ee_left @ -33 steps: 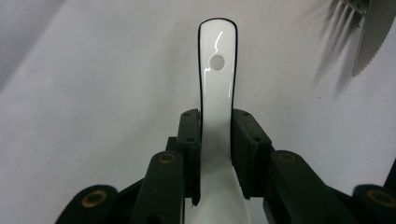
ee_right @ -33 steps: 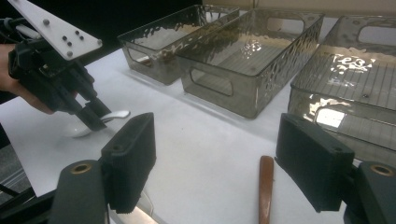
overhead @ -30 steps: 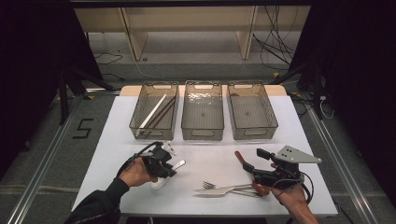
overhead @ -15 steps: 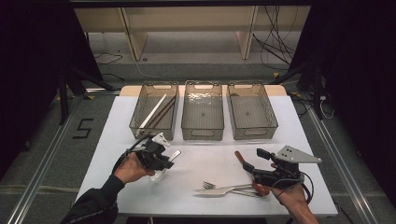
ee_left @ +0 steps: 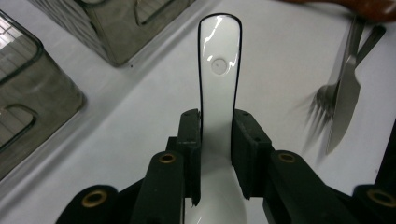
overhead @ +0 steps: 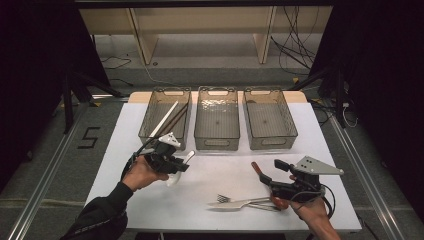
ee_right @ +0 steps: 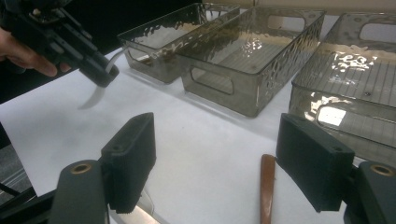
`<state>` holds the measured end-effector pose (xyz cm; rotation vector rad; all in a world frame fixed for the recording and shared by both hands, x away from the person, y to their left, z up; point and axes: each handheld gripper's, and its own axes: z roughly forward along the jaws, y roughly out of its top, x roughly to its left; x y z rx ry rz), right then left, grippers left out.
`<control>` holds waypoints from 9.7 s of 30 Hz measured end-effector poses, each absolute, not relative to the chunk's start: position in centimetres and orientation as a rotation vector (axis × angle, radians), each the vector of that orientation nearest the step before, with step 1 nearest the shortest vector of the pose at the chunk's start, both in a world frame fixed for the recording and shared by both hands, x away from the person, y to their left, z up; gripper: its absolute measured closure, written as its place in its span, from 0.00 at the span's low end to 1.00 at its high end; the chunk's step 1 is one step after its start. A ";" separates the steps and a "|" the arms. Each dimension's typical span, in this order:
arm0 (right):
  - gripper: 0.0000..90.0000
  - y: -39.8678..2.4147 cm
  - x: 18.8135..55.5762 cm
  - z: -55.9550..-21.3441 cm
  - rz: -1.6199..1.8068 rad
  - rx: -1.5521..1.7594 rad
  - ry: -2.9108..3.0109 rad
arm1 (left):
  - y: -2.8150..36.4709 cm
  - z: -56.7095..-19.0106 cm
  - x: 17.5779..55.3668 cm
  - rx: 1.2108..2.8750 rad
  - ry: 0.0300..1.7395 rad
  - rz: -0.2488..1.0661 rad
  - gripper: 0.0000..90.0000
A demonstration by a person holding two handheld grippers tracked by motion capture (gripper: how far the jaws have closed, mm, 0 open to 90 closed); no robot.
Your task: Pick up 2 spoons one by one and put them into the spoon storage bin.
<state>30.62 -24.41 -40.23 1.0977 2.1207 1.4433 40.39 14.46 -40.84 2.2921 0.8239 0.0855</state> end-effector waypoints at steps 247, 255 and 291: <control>0.91 -22.2 37.0 -43.6 0.712 1.255 2.664 | 21.0 -41.8 34.2 1.890 0.935 0.304 0.18; 0.91 -20.8 38.2 -41.9 0.798 1.197 2.635 | 21.3 -41.6 34.2 1.859 0.940 0.316 0.18; 0.91 -14.7 47.5 -35.8 0.985 1.137 2.463 | 21.4 -41.6 34.2 1.813 0.939 0.310 0.18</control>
